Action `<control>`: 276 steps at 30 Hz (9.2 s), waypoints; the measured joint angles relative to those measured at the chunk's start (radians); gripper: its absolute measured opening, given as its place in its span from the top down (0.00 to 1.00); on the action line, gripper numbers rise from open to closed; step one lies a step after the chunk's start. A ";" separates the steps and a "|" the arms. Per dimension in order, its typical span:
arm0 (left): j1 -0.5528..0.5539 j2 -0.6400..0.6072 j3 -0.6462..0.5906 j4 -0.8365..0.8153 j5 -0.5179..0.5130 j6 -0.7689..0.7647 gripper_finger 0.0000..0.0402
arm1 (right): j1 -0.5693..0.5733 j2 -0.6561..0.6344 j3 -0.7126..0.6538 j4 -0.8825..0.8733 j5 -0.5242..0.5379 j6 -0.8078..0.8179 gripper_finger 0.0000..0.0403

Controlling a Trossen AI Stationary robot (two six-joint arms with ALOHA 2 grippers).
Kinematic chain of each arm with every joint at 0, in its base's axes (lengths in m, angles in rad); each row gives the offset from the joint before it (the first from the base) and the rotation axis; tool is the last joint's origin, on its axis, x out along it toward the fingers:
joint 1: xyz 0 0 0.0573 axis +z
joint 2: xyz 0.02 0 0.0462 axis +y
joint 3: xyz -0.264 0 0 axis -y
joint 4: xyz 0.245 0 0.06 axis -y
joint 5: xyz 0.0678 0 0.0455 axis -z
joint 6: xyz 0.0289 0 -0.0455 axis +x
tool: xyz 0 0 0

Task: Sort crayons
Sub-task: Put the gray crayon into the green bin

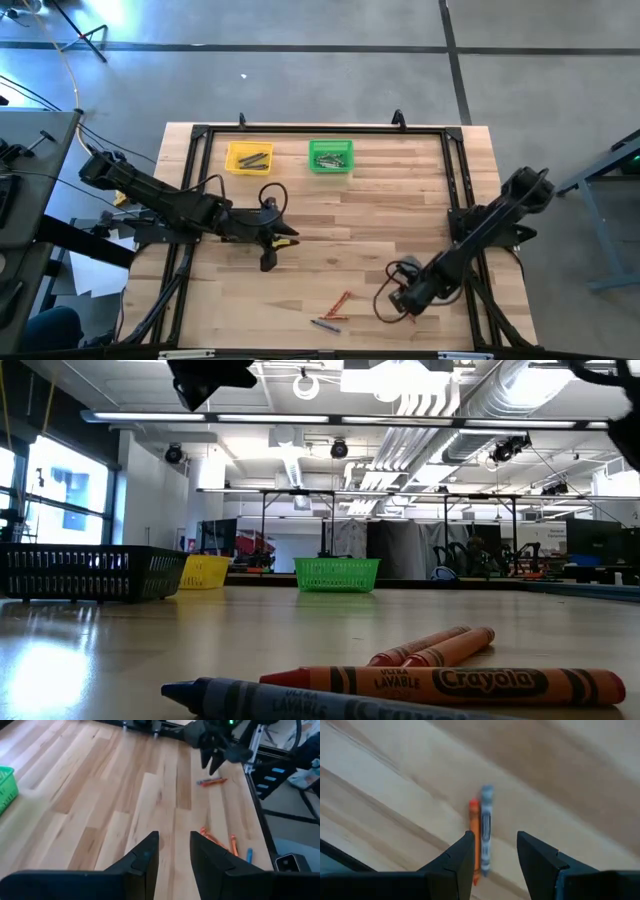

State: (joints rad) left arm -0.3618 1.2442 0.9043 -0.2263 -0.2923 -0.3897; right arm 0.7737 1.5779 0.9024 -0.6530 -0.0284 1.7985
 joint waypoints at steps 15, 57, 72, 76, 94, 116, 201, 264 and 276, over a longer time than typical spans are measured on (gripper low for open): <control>0.000 0.000 0.000 -0.004 0.002 0.000 0.76 | 0.034 0.130 0.003 0.127 -0.044 0.029 0.65; 0.000 0.000 0.000 -0.032 0.002 0.008 0.76 | 0.005 0.077 -0.001 0.129 0.134 -0.044 0.65; 0.000 0.000 0.000 -0.040 0.002 0.026 0.76 | 0.005 0.164 0.006 0.136 0.137 -0.030 0.67; 0.000 0.000 0.000 -0.040 0.002 0.026 0.76 | 0.005 0.172 0.006 0.101 0.137 -0.001 0.75; 0.000 0.000 0.000 -0.047 0.002 0.027 0.76 | 0.000 0.122 -0.004 0.058 0.134 -0.020 0.99; -0.014 0.000 0.000 -0.076 -0.043 0.045 0.76 | -0.138 -0.135 -0.003 -0.019 0.556 -0.366 1.00; 0.026 0.620 0.155 -0.142 0.095 0.985 0.76 | -0.512 -0.237 0.000 -0.016 0.397 -0.995 1.00; 0.487 0.459 0.301 -0.065 -0.049 0.663 1.00 | -0.519 -0.456 0.000 -0.020 0.386 -1.109 1.00; 0.748 0.564 0.311 0.117 0.208 0.660 1.00 | -0.591 -0.479 0.000 -0.021 0.447 -1.253 1.00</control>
State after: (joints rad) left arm 0.3863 1.8086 1.2156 -0.1095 -0.0846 0.2705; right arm 0.1828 1.0988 0.9028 -0.6735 0.4191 0.5454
